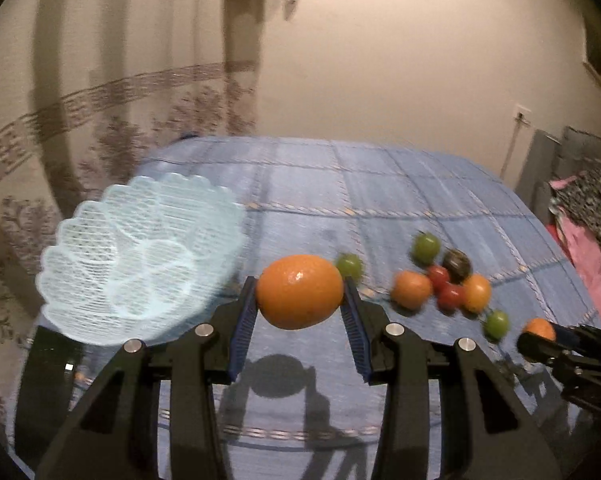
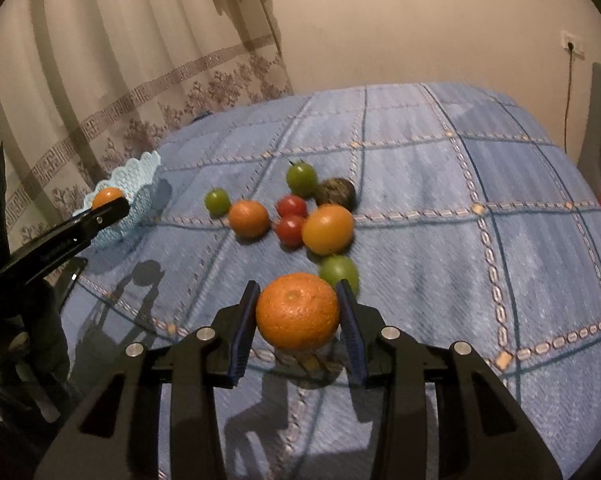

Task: Organize fruits
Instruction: 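Carry the large orange into the blue basket and open the right tool while the left tool drops its tangerine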

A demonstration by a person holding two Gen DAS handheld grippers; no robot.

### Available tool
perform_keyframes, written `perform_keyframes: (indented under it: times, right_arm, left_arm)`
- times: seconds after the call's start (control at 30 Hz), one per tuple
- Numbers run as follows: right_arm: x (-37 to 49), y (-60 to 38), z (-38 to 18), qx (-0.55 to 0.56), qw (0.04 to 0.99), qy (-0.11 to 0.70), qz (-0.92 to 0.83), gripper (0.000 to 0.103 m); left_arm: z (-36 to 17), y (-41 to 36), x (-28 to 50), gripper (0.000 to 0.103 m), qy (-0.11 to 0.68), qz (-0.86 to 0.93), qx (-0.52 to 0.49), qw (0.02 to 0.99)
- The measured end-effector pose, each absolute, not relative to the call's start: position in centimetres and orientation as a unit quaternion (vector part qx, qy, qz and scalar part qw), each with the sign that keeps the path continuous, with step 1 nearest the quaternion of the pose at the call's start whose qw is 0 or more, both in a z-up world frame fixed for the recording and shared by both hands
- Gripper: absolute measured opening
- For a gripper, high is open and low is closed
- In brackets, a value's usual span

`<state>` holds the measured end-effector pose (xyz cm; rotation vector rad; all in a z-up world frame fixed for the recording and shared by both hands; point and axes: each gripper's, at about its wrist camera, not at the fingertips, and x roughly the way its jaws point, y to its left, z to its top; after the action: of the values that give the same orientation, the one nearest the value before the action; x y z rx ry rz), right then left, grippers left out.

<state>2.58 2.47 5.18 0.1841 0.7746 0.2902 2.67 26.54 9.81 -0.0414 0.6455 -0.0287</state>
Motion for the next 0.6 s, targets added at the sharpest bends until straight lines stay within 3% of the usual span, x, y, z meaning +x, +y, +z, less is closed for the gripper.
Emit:
perform_keyframes:
  times: [0.6]
  right_arm:
    - [7.7,14.6,9.5,0.031,0.908,0.352,0.223,0.039]
  left_arm:
    - [10.7,38.4,3.3,0.043,0.304,0.104,-0.043,0.946]
